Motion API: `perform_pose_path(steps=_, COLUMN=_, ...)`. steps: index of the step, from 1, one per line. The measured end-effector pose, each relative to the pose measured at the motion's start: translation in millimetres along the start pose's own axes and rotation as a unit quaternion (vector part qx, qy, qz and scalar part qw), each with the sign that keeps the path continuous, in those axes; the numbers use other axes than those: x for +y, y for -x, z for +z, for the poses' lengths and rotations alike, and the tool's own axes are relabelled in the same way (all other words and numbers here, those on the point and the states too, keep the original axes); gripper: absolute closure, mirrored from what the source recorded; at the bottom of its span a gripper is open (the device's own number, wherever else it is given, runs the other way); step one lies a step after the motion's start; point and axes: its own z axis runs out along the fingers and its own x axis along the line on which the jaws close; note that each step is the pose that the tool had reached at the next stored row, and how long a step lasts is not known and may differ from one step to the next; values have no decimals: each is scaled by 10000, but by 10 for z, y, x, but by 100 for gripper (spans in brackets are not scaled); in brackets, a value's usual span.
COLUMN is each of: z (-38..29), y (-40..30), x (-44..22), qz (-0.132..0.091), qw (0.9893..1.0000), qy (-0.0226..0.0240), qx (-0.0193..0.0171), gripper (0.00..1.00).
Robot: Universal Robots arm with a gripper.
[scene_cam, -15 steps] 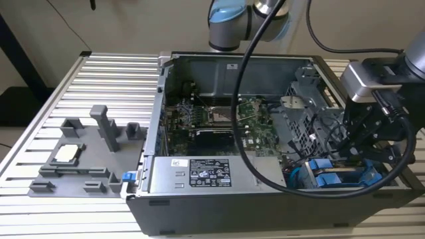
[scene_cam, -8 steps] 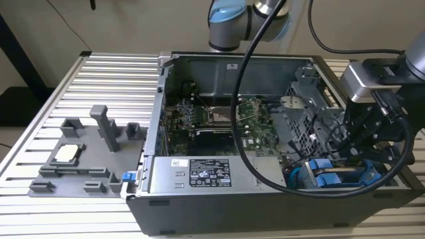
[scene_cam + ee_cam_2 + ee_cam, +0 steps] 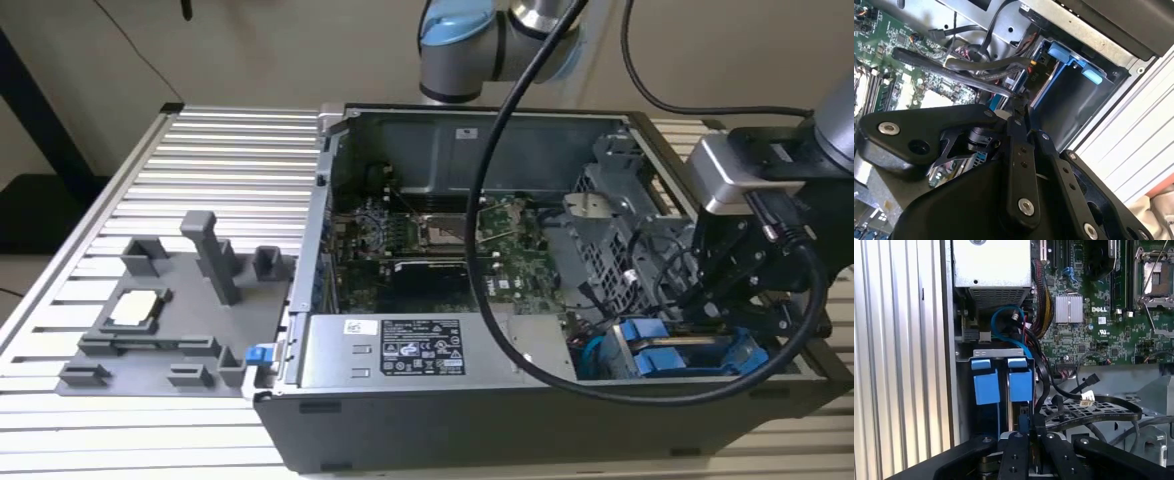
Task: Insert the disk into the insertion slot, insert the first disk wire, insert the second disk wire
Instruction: 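Insert the second disk wire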
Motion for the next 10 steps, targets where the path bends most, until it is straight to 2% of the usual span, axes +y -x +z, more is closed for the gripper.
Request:
perform_pose_path(steps=6, z=25, y=-3, x=0, qz=20, qw=10000, qy=-1, qx=-29, gripper=84)
perform_pose_path(steps=10, z=45, y=-5, x=-1, qz=21, qw=10000, qy=1, qx=-83, gripper=84)
